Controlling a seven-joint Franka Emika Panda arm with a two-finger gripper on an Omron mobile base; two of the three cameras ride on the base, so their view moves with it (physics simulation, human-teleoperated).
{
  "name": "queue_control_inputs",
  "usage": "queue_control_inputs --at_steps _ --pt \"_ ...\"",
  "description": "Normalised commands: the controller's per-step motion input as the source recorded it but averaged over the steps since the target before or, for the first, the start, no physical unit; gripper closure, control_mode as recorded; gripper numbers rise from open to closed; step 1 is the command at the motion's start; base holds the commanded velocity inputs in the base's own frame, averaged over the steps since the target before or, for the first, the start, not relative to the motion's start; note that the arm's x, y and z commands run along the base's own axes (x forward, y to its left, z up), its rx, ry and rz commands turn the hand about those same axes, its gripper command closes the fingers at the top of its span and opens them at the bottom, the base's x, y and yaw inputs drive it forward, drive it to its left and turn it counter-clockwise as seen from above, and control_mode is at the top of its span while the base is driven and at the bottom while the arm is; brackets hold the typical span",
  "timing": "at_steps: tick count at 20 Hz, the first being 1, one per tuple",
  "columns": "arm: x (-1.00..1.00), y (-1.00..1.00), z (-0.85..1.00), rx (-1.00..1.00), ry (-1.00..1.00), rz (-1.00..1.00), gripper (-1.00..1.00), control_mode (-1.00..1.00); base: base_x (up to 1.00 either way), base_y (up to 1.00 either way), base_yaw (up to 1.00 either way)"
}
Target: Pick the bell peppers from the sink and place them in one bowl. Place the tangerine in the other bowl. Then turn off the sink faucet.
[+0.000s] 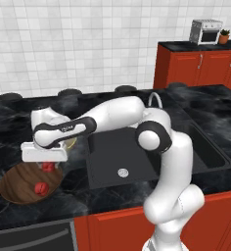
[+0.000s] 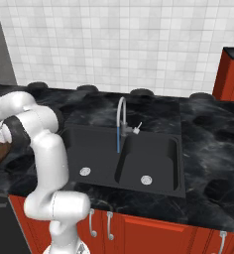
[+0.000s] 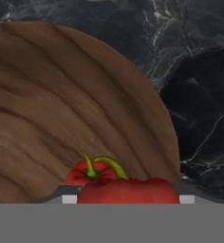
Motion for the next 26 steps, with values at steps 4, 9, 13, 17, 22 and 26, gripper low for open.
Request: queue_control_inputs --at_steps 4,9,13,17,22,26 --pt "0.01 0.01 -0.47 -0.01 0.0 -0.01 1.0 -1.0 0.0 0.0 0.0" --pt "0.01 0.0 -0.42 -0.01 0.0 -0.01 1.0 -1.0 0.0 0.0 0.0" --pt "0.02 0.09 -0.24 -0.02 0.0 -0.01 -1.0 -1.0 0.0 0.0 0.0" --pt "0.0 0.06 -0.03 -0.01 0.0 0.0 -1.0 -1.0 0.0 0.0 0.0" --pt "0.0 0.0 0.0 0.0 -0.04 0.0 -1.0 -1.0 0.0 0.0 0.0" --pt "0.0 -0.05 0.01 0.0 -0.17 -0.01 -1.0 -1.0 0.0 0.0 0.0"
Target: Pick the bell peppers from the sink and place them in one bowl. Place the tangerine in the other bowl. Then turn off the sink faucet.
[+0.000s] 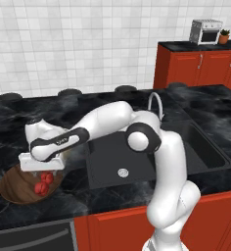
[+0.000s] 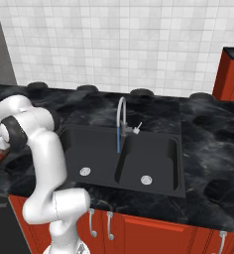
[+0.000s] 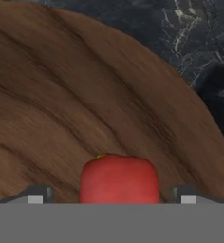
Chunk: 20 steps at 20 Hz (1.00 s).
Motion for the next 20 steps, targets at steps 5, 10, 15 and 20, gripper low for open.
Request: queue_control_inputs --at_steps 5,10,15,20 --pt "-0.03 -0.11 0.29 0.0 -0.3 -0.04 -1.0 -1.0 0.0 0.0 0.0" --pt "-0.11 -0.35 0.42 0.0 -0.28 -0.03 -1.0 -1.0 0.0 0.0 0.0" --pt "-0.08 -0.55 0.56 0.04 -0.18 -0.02 -1.0 -1.0 0.0 0.0 0.0" --pt "-0.06 -0.73 0.53 0.09 -0.14 0.0 -1.0 -1.0 0.0 0.0 0.0"
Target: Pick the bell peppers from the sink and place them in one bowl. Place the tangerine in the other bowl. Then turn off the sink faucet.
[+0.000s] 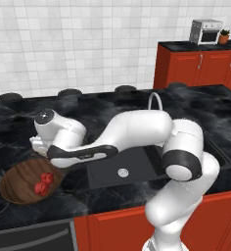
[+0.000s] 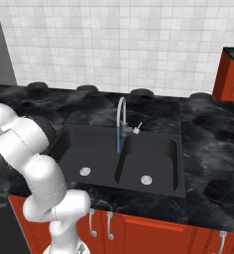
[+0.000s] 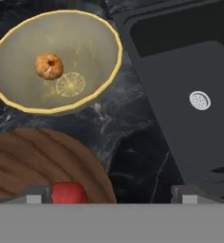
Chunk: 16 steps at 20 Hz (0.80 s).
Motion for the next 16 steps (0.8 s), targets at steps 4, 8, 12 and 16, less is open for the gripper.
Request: queue_control_inputs --at_steps 4,8,12,16 --pt "-0.04 -0.81 0.47 0.13 -0.11 -0.02 -1.0 -1.0 0.0 0.0 0.0" --pt "0.0 -0.75 0.26 0.12 -0.04 -0.08 -1.0 -1.0 0.0 0.0 0.0" --pt "0.0 -0.86 0.23 0.15 0.0 -0.1 -1.0 -1.0 0.0 0.0 0.0" --pt "0.0 -0.86 0.41 0.2 0.0 -0.1 -1.0 -1.0 0.0 0.0 0.0"
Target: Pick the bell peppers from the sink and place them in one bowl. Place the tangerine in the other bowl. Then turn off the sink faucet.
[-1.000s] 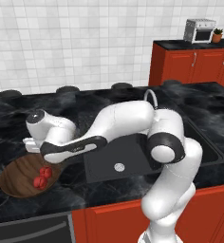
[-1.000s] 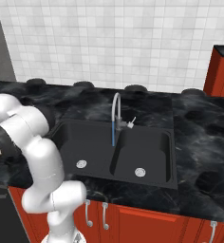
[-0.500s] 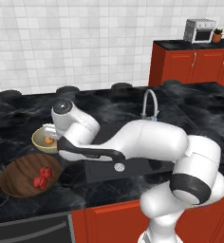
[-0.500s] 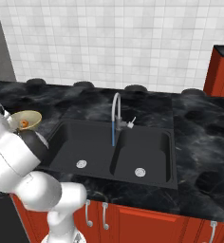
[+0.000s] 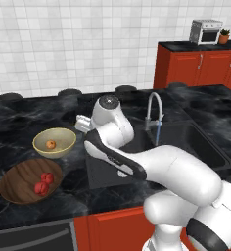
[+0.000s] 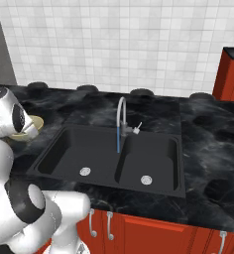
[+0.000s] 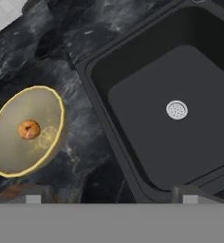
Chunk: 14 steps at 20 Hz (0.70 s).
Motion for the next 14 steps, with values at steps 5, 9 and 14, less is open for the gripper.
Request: queue_control_inputs --at_steps 5,9,14 --pt "-0.01 -0.86 0.37 0.2 0.0 -0.12 -1.0 -1.0 0.0 0.0 0.0" --pt "-0.03 -0.94 0.11 0.2 0.0 -0.12 -1.0 -1.0 0.0 0.0 0.0" --pt "0.0 -0.72 0.01 0.13 0.0 -0.13 -1.0 -1.0 0.0 0.0 0.0"
